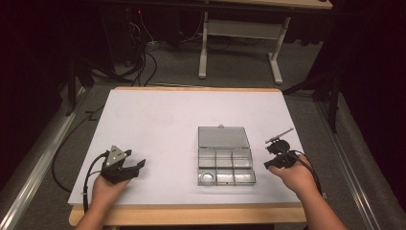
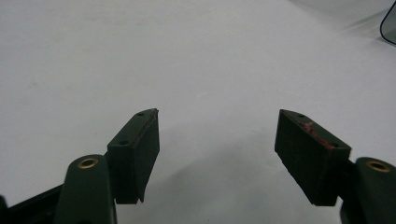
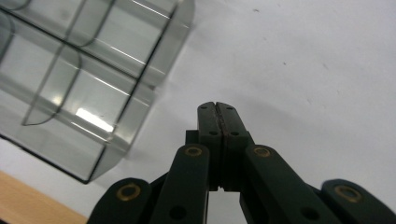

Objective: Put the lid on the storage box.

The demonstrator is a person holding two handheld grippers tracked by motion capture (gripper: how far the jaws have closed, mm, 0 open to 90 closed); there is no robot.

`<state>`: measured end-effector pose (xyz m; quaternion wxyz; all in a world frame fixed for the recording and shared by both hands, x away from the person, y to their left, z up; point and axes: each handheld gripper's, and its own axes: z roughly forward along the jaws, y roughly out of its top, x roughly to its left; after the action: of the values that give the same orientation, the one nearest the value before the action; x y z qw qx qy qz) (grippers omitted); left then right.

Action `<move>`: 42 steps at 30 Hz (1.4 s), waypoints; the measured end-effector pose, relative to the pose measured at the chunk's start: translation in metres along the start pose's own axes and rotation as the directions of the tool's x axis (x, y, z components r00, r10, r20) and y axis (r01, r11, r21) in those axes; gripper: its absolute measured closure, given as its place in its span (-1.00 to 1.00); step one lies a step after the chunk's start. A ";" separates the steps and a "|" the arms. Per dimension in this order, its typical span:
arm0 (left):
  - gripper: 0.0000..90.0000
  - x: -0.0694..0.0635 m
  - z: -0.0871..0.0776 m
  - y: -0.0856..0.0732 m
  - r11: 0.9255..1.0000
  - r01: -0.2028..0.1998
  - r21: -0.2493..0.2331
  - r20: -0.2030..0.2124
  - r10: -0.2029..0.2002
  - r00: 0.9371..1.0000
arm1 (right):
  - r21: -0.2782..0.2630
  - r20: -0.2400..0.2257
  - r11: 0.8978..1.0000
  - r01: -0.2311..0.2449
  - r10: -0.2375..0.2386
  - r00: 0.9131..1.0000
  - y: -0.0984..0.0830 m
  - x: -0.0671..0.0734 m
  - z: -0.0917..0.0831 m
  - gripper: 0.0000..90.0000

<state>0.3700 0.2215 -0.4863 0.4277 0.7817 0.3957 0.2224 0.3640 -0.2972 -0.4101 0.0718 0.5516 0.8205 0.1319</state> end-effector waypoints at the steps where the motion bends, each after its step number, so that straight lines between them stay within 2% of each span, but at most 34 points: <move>1: -0.30 0.000 0.000 0.000 1.000 0.001 0.000 0.000 -0.001 1.000 | -0.002 -0.001 1.000 -0.010 0.010 1.000 -0.002 -0.002 0.002 1.00; 7: -0.28 0.000 0.000 0.000 1.000 0.004 0.002 0.002 -0.004 1.000 | -0.018 0.009 0.999 -0.035 0.035 0.999 -0.010 -0.009 0.009 0.98; 9: -0.28 0.000 0.000 0.000 1.000 0.004 0.003 0.002 -0.004 1.000 | -0.042 0.020 0.999 -0.032 0.033 0.999 -0.013 -0.011 0.012 0.98; 12: -0.27 0.000 0.000 0.000 1.000 0.002 0.004 0.001 -0.002 1.000 | -0.075 0.019 0.996 -0.052 0.054 0.998 -0.017 -0.012 0.016 0.98; 16: -0.27 0.000 0.001 0.000 1.000 -0.001 0.006 0.002 0.001 1.000 | -0.097 0.014 0.994 -0.059 0.061 0.998 -0.023 -0.012 0.022 0.95; 19: -0.26 0.000 0.001 0.000 1.000 -0.006 0.008 0.000 0.006 1.000 | -0.136 0.007 0.988 -0.069 0.071 0.997 -0.027 -0.010 0.027 0.93; 21: -0.26 0.000 0.001 0.000 1.000 -0.003 0.008 -0.001 0.003 1.000 | -0.174 0.019 0.983 -0.060 0.064 0.998 -0.031 -0.009 0.029 0.91; 24: -0.25 0.000 0.001 0.000 1.000 -0.004 0.007 -0.002 0.004 1.000 | -0.234 0.018 0.970 -0.062 0.068 0.998 -0.038 -0.009 0.035 0.88; 27: -0.24 0.000 0.000 0.000 1.000 0.000 0.006 -0.003 0.000 1.000 | -0.299 -0.014 0.949 -0.097 0.097 0.995 -0.043 -0.011 0.038 0.77; 30: -0.22 0.000 0.000 0.000 1.000 -0.002 -0.002 -0.007 0.002 1.000 | -0.350 0.009 0.933 -0.087 0.096 0.995 -0.046 -0.008 0.039 0.73; 32: -0.21 0.000 0.000 0.000 1.000 -0.003 0.000 -0.005 0.003 1.000 | -0.382 0.007 0.921 -0.083 0.093 0.996 -0.047 -0.006 0.040 0.72; 35: -0.21 0.000 -0.001 0.000 1.000 -0.002 -0.008 -0.008 0.002 1.000 | -0.415 0.021 0.907 -0.073 0.090 0.996 -0.050 -0.004 0.040 0.71; 38: -0.21 0.000 -0.001 0.000 1.000 -0.001 -0.010 -0.004 0.001 1.000 | -0.458 0.022 0.886 -0.073 0.093 0.995 -0.054 -0.003 0.039 0.69; 42: -0.17 -0.001 0.001 0.002 1.000 -0.003 0.009 -0.012 0.003 1.000 | -0.490 0.013 0.869 -0.070 0.088 0.996 -0.055 -0.004 0.039 0.62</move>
<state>0.3705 0.2196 -0.4849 0.4216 0.7828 0.3980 0.2261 0.3273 -0.3149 -0.4636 0.2180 0.5510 0.7357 0.3281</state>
